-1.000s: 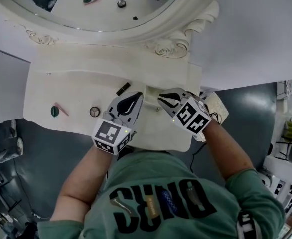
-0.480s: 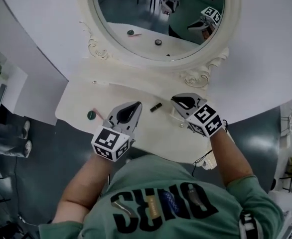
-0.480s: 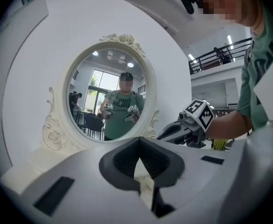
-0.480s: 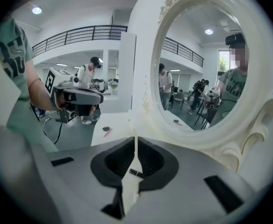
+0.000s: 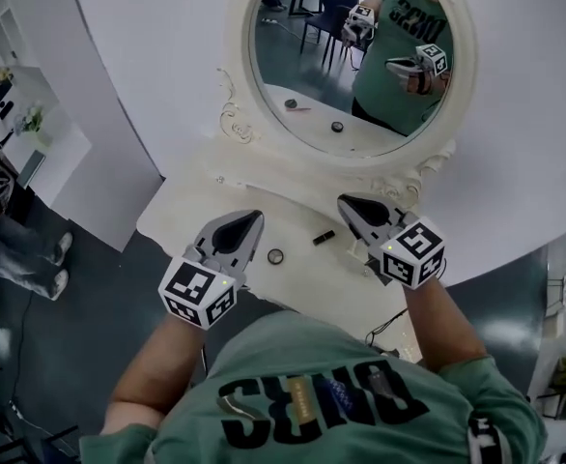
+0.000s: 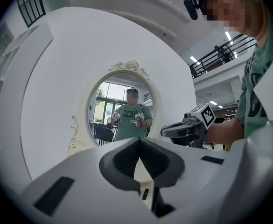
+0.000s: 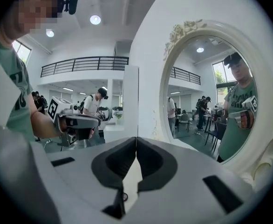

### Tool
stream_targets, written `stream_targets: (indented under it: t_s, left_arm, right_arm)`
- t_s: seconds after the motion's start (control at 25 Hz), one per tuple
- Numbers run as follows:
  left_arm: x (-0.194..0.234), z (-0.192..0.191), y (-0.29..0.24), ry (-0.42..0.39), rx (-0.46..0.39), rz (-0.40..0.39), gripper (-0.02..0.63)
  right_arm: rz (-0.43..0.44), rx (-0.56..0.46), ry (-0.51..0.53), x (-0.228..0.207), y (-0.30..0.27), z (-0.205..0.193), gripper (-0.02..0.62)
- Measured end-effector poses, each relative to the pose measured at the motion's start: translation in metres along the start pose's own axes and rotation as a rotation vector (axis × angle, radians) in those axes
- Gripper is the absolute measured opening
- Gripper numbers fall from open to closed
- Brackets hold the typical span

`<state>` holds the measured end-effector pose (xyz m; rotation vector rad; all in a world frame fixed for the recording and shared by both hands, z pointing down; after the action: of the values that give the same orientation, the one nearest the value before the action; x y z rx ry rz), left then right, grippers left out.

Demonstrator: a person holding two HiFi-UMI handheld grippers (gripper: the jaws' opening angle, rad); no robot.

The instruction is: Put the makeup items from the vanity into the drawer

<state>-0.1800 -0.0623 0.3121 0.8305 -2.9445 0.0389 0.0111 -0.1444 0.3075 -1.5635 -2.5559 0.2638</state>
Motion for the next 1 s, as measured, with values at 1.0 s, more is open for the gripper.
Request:
stream_targets:
  t_s: [1.0]
  left_arm:
    - [-0.031,0.003,0.029,0.067,-0.032,0.174,0.008]
  right_arm:
    - [0.160,-0.117,-0.113,-0.013,0.044,-0.013,0.011]
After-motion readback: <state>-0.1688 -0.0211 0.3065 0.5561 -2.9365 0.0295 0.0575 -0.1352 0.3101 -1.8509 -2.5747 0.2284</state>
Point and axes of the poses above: the fingertips, and each gripper's own axes: y backward along the fingers, x to its left, z out of its top, the point moved 5 cm from there along y, backward along the fingers, and after that the axes turned 2 degrees about -x, right-handed, at the moved point
